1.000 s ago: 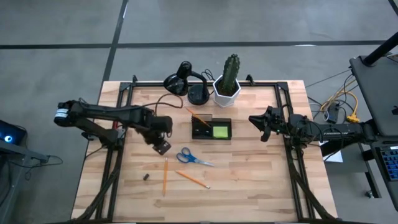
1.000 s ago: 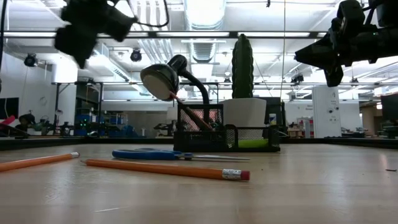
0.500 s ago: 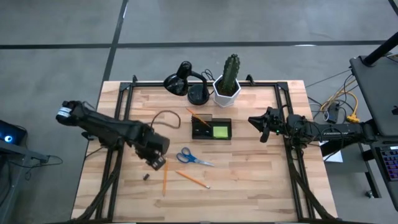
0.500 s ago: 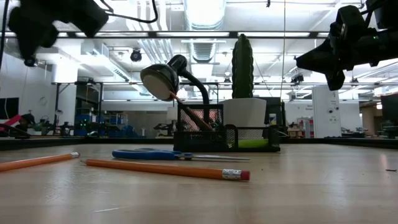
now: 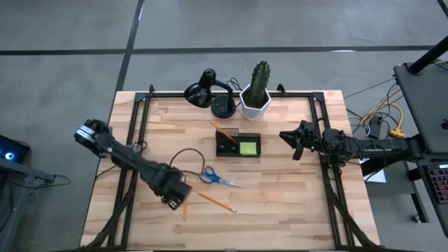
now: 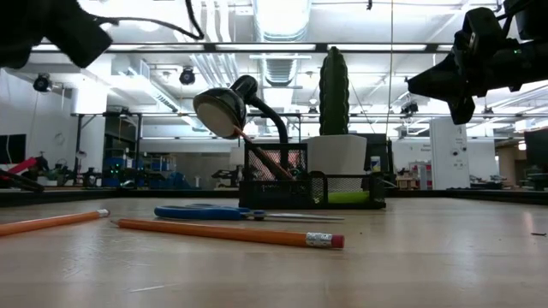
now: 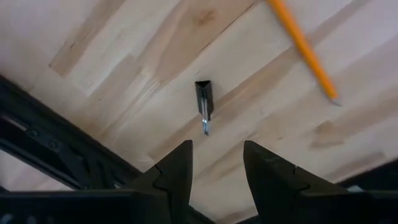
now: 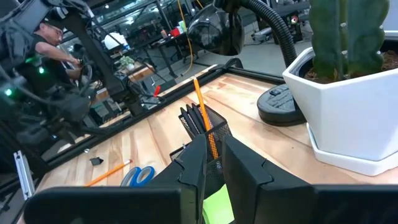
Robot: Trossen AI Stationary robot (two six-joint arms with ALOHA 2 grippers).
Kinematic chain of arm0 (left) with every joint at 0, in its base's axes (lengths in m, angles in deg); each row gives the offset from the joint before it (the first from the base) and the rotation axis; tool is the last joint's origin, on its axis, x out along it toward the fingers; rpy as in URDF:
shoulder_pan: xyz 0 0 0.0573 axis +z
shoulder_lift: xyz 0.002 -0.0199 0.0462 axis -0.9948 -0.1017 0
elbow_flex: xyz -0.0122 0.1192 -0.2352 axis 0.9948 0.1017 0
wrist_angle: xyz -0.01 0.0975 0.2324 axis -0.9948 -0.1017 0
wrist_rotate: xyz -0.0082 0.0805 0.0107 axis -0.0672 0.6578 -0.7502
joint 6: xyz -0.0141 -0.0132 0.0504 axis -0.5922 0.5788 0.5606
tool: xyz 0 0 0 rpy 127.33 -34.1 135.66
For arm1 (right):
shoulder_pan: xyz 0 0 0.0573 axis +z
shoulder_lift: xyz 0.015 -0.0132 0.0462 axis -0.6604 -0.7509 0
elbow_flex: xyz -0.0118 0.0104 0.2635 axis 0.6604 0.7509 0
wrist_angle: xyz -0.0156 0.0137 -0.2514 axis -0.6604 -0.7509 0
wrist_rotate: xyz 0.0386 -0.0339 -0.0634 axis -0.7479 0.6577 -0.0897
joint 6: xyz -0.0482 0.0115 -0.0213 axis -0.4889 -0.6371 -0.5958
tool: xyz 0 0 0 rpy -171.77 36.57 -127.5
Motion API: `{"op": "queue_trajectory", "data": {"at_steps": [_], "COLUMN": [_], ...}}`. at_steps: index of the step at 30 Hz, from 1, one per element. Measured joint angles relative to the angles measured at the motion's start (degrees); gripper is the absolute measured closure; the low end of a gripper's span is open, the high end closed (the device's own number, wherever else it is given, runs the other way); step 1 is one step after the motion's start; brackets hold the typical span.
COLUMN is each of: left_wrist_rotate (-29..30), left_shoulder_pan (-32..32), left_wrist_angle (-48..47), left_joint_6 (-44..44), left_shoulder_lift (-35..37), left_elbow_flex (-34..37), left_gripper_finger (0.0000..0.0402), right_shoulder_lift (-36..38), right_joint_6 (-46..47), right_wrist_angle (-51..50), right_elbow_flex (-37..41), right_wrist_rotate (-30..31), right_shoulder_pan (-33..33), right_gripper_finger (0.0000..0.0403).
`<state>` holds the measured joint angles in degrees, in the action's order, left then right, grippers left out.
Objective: Pick and place office supplies into organizer
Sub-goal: Put the clip into the mesh desk organizer
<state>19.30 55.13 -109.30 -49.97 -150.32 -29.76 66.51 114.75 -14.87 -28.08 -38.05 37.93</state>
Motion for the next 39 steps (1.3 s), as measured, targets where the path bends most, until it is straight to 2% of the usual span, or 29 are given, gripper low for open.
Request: {"op": "queue_trajectory", "data": {"at_steps": [5,10,13,18,25,39], "left_wrist_rotate": [-0.13,-0.24,-0.31,-0.42,-0.35,-0.48], "left_shoulder_pan": [-1.60,-2.21,-2.67,-3.41,-3.72,-4.29], "left_wrist_angle": [1.67,9.49,10.97,11.89,18.46,18.37], "left_joint_6": [-2.78,-6.03,-7.54,-8.75,-8.91,-8.56], "left_shoulder_lift": [-1.96,-0.15,1.06,2.27,1.71,1.75], "left_elbow_flex": [1.51,6.72,9.29,11.96,14.77,16.70], "left_gripper_finger": [0.0275,0.0275,0.0275,0.0275,0.0275,0.0277], "right_shoulder_lift": [0.00,0.00,0.00,0.02,0.02,-0.02], "right_joint_6": [0.00,0.02,0.11,0.48,0.48,3.26], "right_wrist_angle": [0.00,0.02,0.04,0.06,0.07,0.05], "right_elbow_flex": [0.00,0.00,0.00,0.00,0.00,0.00], "right_wrist_rotate": [0.00,0.00,0.00,0.00,0.00,0.00], "right_shoulder_pan": [0.00,0.02,0.01,0.00,0.02,0.00], "right_gripper_finger": [0.0360,0.0360,0.0360,0.0360,0.0360,0.0360]}}
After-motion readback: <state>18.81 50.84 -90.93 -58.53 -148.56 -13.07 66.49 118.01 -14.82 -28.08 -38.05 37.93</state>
